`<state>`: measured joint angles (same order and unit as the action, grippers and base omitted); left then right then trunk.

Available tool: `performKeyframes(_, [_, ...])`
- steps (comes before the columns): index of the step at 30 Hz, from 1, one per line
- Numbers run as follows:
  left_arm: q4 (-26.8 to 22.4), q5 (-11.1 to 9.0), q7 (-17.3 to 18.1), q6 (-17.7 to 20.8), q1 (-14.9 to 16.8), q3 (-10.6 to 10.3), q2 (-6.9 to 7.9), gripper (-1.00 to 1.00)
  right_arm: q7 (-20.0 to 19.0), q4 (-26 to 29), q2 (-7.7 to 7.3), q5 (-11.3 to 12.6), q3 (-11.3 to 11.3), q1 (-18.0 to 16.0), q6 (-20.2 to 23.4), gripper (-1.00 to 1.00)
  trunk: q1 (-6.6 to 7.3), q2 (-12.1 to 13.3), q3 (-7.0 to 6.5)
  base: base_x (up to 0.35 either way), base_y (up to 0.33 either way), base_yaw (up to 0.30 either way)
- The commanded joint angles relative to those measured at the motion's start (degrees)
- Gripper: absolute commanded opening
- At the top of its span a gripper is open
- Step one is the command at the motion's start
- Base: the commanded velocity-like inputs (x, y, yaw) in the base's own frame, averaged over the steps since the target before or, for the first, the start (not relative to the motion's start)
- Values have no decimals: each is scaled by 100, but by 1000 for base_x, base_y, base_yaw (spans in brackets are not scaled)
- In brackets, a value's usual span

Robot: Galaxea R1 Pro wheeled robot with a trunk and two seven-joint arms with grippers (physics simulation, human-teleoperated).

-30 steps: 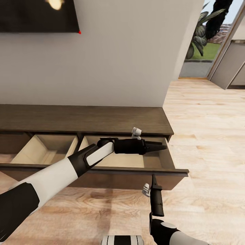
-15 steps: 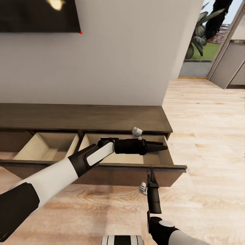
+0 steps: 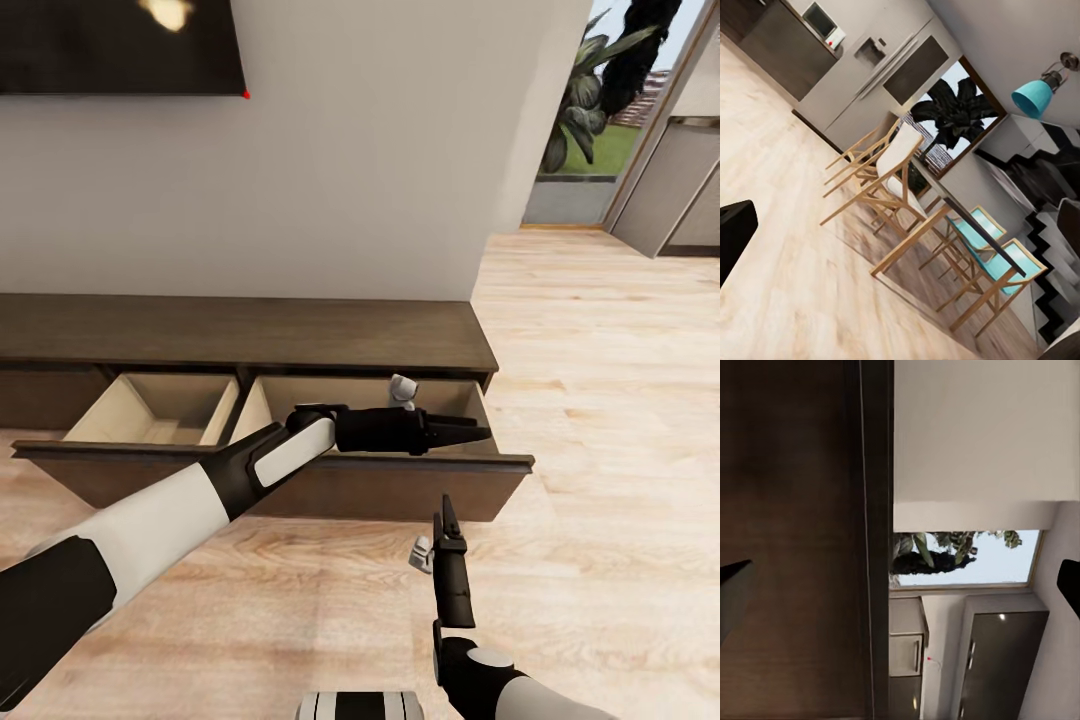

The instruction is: Place each of the two pumpkins and all three candles from the living room inside a cabinet in the living room (use any cabinet), then make sure every cabinet is closed, and position the cauldron so it is next to a table in the living room.

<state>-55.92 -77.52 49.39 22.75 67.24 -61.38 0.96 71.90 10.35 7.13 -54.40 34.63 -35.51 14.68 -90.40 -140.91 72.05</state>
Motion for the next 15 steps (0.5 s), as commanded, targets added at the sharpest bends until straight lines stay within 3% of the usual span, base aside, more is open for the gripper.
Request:
performKeyframes(1, [1, 0, 0, -3, 0, 1, 0, 100, -3, -3, -1, 0, 0, 0, 0, 100, 0, 0, 0, -12, 0, 0])
performKeyframes(15, [6, 0, 6, 1, 0, 12, 69, 100, -69, -26, -44, 11, 0, 8, -33, 100, 0, 0, 0, -1, 0, 0])
